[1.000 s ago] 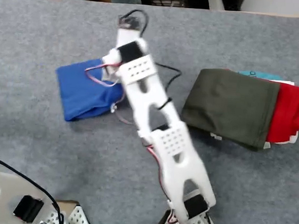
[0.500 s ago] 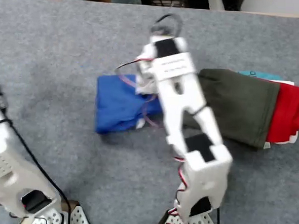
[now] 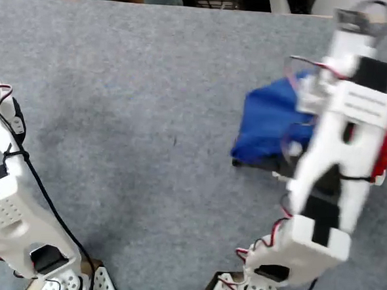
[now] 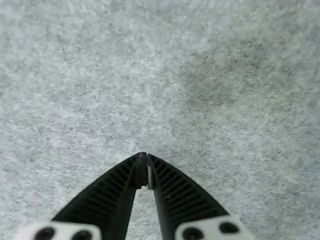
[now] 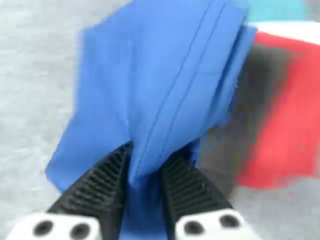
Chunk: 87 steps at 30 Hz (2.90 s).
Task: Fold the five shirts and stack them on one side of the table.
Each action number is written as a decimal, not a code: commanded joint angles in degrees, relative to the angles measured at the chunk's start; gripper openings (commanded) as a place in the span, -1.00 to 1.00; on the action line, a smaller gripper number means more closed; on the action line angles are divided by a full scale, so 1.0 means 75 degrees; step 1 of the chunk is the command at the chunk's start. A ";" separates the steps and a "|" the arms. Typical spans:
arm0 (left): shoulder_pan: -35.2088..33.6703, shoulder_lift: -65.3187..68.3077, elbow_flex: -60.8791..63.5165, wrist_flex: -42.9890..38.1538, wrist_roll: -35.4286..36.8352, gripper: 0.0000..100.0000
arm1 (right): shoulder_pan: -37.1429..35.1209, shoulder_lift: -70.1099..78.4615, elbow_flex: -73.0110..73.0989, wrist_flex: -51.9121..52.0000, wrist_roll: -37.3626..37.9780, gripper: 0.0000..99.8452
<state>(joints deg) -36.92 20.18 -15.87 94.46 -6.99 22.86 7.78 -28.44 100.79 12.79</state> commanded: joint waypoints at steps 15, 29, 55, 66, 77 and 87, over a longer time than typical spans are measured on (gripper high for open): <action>0.0322 -0.0668 -0.0006 0.0070 -0.0457 -0.94 | 0.1840 -0.0451 0.0275 -0.0035 0.1242 -0.34; 0.1354 -0.1618 0.5081 -0.1958 0.0715 -0.94 | 0.3645 -0.1916 -0.0721 0.0035 0.1430 -0.94; 0.5890 0.0680 0.5644 -0.1676 0.0410 -0.94 | 0.4372 -0.2057 -0.0322 0.0000 0.2262 -0.96; 0.2432 -0.6025 0.3757 -0.1231 0.0199 -0.94 | 0.2122 -0.2643 -0.2186 0.0059 0.1032 -0.97; 0.0240 -1.0327 0.2643 -0.1207 -0.1020 -0.94 | -0.2168 -0.6148 0.0615 0.0047 -0.1067 -0.97; 0.0908 -1.3269 0.4648 -0.1266 -0.1020 -0.63 | -0.4161 -0.9512 0.5269 -0.0410 -0.0809 -0.97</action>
<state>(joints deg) -36.92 -76.35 9.54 85.41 -14.64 -3.52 -57.80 1.45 100.53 6.46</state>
